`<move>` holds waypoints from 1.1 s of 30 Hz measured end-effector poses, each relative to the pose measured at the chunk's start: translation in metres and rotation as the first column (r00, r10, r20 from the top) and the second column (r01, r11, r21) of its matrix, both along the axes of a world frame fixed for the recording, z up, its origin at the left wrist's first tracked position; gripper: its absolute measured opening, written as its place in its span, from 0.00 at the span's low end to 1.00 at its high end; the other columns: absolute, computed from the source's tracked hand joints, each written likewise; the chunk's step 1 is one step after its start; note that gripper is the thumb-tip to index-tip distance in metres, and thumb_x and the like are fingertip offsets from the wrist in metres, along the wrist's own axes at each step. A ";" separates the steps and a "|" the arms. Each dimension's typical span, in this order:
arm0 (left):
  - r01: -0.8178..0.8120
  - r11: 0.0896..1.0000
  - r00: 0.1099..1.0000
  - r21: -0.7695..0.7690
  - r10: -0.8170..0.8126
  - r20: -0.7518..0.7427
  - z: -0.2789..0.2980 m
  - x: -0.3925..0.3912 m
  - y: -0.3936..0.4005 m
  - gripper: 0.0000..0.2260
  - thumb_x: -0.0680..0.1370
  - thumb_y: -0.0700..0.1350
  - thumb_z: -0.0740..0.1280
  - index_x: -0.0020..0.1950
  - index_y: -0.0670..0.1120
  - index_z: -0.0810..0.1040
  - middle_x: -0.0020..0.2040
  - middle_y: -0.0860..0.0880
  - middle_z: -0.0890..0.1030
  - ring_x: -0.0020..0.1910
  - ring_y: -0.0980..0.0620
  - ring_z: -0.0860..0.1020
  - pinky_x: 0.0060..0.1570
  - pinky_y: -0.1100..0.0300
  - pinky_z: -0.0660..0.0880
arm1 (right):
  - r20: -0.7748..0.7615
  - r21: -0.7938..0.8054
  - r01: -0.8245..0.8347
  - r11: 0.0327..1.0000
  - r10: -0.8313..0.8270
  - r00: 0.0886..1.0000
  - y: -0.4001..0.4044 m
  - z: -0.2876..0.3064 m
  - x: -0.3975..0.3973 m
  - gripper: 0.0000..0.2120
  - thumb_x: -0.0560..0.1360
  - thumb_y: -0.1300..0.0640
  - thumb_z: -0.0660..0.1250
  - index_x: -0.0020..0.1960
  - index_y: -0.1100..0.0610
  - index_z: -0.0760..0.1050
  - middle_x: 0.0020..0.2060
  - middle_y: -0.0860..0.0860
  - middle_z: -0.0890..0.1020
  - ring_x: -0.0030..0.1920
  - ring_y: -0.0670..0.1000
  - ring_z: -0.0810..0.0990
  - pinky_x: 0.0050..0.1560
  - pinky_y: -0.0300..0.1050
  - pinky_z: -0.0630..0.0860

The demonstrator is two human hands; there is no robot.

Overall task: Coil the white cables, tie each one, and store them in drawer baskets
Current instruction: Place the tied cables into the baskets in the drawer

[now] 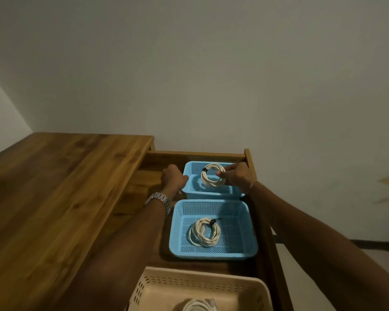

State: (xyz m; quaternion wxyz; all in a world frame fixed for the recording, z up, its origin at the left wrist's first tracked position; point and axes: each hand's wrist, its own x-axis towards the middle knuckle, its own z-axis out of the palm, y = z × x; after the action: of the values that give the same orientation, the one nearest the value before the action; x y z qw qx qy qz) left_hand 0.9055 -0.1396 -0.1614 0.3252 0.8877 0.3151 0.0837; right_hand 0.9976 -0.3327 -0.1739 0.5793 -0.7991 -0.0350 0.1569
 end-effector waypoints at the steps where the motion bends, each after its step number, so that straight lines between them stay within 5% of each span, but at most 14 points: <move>1: -0.033 0.999 0.999 -0.016 0.033 -0.005 0.003 0.001 0.001 0.07 0.77 0.42 0.74 0.45 0.38 0.81 0.43 0.42 0.85 0.32 0.47 0.84 0.31 0.54 0.83 | -0.014 -0.039 -0.001 0.999 0.001 1.000 0.002 0.001 0.003 0.16 0.68 0.59 0.81 0.51 0.66 0.82 0.46 0.61 0.86 0.39 0.52 0.85 0.36 0.41 0.82; 7: -0.068 0.985 0.998 -0.158 0.067 -0.012 0.003 0.005 0.009 0.07 0.76 0.38 0.75 0.47 0.35 0.81 0.45 0.41 0.85 0.38 0.45 0.85 0.30 0.52 0.83 | -0.019 -0.206 0.021 0.978 -0.026 0.999 0.014 -0.011 0.011 0.16 0.67 0.59 0.81 0.51 0.65 0.84 0.46 0.59 0.86 0.47 0.54 0.86 0.50 0.52 0.85; 13: -0.064 0.977 0.998 -0.204 0.067 0.007 0.000 0.005 0.010 0.06 0.76 0.38 0.74 0.45 0.36 0.81 0.44 0.41 0.85 0.37 0.47 0.85 0.29 0.55 0.83 | 0.062 -0.379 0.020 0.925 0.004 0.998 0.019 -0.013 0.010 0.23 0.64 0.49 0.83 0.49 0.65 0.84 0.44 0.57 0.86 0.48 0.53 0.85 0.50 0.52 0.84; 18: -0.068 0.979 0.997 -0.190 0.073 0.016 -0.001 0.003 0.010 0.06 0.76 0.39 0.74 0.44 0.38 0.81 0.43 0.42 0.85 0.37 0.48 0.85 0.33 0.54 0.84 | 0.153 -0.432 0.012 0.902 0.060 0.986 0.014 -0.001 0.004 0.20 0.72 0.46 0.77 0.48 0.65 0.86 0.43 0.58 0.87 0.41 0.50 0.83 0.46 0.45 0.83; 22: -0.047 0.993 0.999 -0.107 0.049 0.021 0.011 -0.004 0.003 0.09 0.77 0.43 0.73 0.41 0.38 0.80 0.37 0.46 0.83 0.31 0.52 0.81 0.26 0.63 0.76 | 0.254 -0.380 0.027 0.925 0.077 0.964 0.001 0.017 -0.001 0.16 0.76 0.50 0.73 0.49 0.64 0.85 0.43 0.59 0.87 0.32 0.47 0.77 0.35 0.42 0.77; 25: -0.013 1.000 0.998 -0.005 0.013 0.063 0.028 -0.012 -0.009 0.13 0.78 0.45 0.73 0.37 0.43 0.74 0.35 0.48 0.79 0.28 0.56 0.74 0.22 0.66 0.64 | 0.364 -0.356 0.053 0.933 0.086 0.927 -0.017 0.034 -0.003 0.15 0.76 0.49 0.73 0.51 0.61 0.86 0.53 0.51 0.82 0.45 0.48 0.79 0.54 0.47 0.81; 29: 0.089 0.990 0.990 0.110 -0.100 0.098 0.051 -0.023 -0.032 0.14 0.75 0.51 0.75 0.40 0.44 0.75 0.40 0.47 0.81 0.37 0.51 0.80 0.28 0.60 0.72 | 0.366 -0.305 0.026 0.952 0.092 0.926 -0.045 0.055 -0.015 0.14 0.76 0.51 0.74 0.53 0.61 0.85 0.52 0.57 0.86 0.49 0.51 0.83 0.54 0.49 0.83; 33: 0.238 0.948 0.963 0.210 -0.259 0.078 0.073 -0.043 -0.076 0.18 0.74 0.57 0.75 0.43 0.43 0.76 0.37 0.50 0.76 0.38 0.50 0.75 0.32 0.58 0.72 | 0.301 -0.313 -0.010 0.950 0.109 0.947 -0.077 0.073 -0.035 0.14 0.77 0.53 0.73 0.56 0.63 0.84 0.51 0.57 0.85 0.50 0.52 0.82 0.49 0.47 0.82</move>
State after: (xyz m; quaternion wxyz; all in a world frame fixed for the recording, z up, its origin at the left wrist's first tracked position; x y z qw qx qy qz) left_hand 0.8620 -0.2154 -0.0883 0.2587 0.9427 0.1735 0.1193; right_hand 0.9630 -0.4092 -0.1006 0.4299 -0.8926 -0.1265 0.0489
